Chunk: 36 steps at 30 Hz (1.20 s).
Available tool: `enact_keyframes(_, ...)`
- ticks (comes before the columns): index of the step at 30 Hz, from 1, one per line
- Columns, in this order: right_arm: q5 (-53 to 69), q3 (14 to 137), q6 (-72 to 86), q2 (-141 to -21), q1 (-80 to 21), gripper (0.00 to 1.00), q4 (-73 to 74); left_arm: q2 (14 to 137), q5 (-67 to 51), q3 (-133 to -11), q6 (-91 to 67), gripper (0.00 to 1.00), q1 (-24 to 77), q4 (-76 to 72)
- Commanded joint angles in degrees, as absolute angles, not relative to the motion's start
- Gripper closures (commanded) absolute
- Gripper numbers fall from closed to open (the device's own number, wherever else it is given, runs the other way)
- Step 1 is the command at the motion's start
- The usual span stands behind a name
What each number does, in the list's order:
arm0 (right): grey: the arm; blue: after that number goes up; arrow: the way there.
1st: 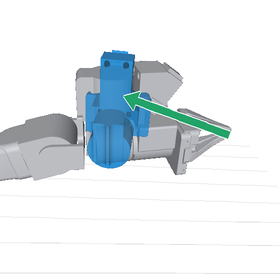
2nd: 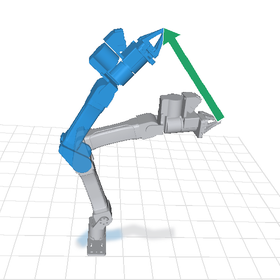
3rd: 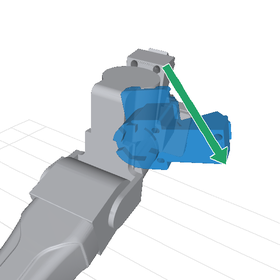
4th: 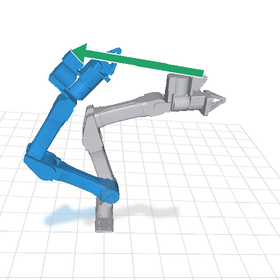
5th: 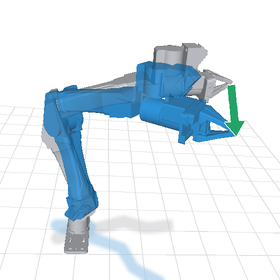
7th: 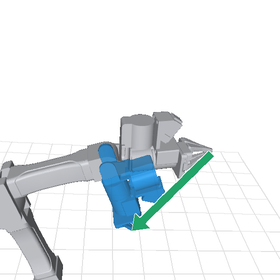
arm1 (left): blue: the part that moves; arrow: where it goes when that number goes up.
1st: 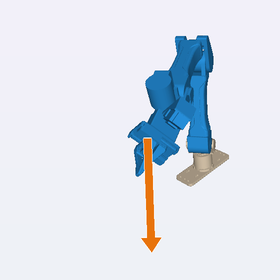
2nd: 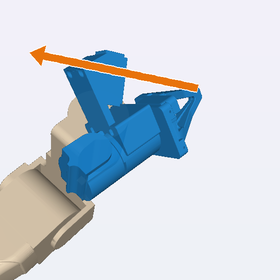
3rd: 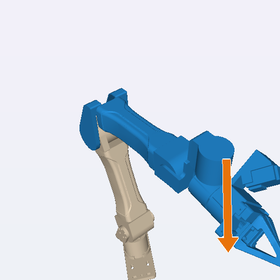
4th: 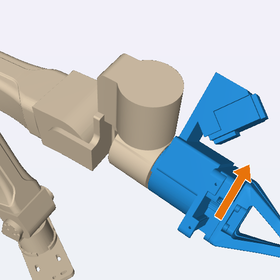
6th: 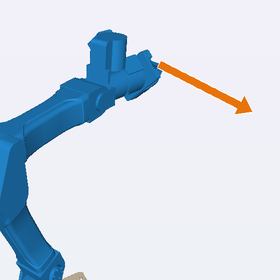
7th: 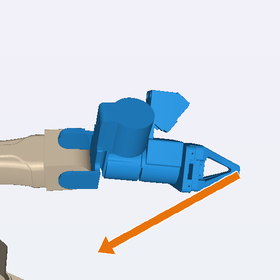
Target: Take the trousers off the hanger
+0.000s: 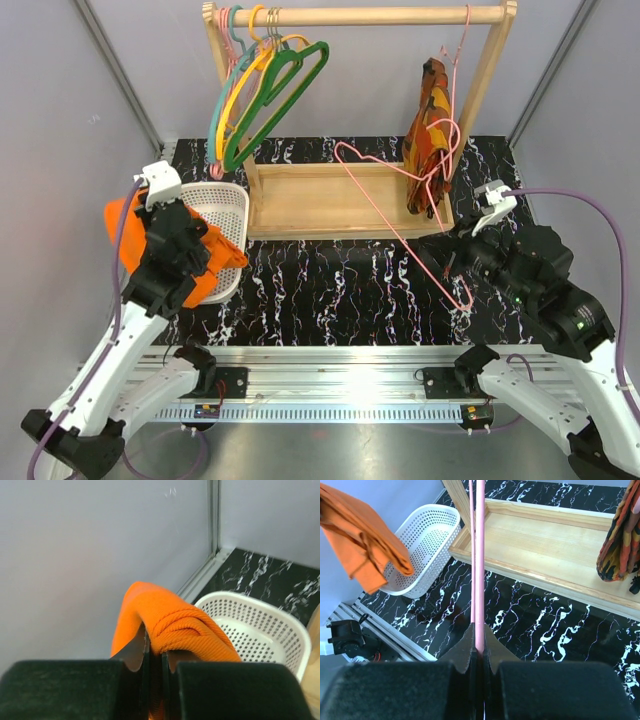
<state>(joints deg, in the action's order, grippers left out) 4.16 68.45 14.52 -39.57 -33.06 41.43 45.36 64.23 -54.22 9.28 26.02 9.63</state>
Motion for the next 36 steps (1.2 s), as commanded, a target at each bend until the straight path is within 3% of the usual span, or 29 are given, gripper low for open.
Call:
enact_keyframes(1,4.04,69.17,16.00,-38.85,-33.22,1.00,37.71,48.50,64.96,-57.48,2.48,1.00,24.18,14.13)
enact_keyframes(7,3.78,70.05,16.70,-36.74,-33.22,1.00,39.54,56.86,60.56,-59.15,-9.74,1.00,18.37,23.90)
enact_keyframes(12,0.97,71.37,16.44,-33.49,-33.22,1.00,41.31,58.62,55.39,-56.08,-14.58,1.00,16.53,21.89)
enact_keyframes(27,2.11,70.05,16.96,-31.90,-33.22,1.00,42.19,76.19,26.48,-60.29,-13.90,1.00,6.24,17.85)
enact_keyframes(36,4.22,68.29,17.93,-32.52,-33.22,1.00,39.99,88.76,19.78,-62.92,-13.27,1.00,5.01,19.24)
